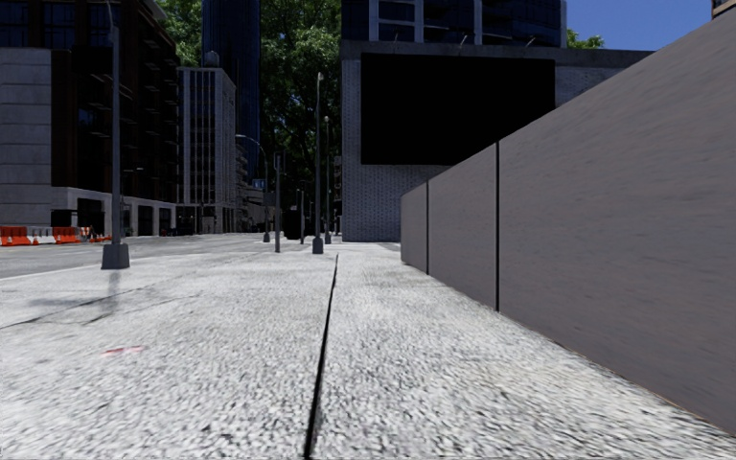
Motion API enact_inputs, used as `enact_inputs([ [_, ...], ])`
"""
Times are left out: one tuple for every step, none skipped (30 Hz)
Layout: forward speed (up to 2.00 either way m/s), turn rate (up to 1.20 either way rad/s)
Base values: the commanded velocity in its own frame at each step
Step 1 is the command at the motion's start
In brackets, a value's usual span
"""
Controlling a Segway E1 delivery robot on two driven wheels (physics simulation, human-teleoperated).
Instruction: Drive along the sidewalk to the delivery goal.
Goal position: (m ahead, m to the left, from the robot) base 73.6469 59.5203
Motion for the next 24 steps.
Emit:
enact_inputs([
  [2.00,0.06],
  [2.00,0.06],
  [2.00,0.06],
  [2.00,0.07],
  [2.00,0.10],
  [2.00,0.12],
  [2.00,0.12],
  [2.00,0.13],
  [2.00,0.16],
  [2.00,0.17],
  [2.00,0.17],
  [2.00,0.18],
  [2.00,0.18],
  [2.00,0.18],
  [2.00,0.19],
  [2.00,0.20],
  [2.00,0.21],
  [2.00,0.21],
  [2.00,0.21],
  [2.00,0.21],
  [2.00,0.21],
  [2.00,0.21],
  [2.00,0.21],
  [2.00,0.21],
])
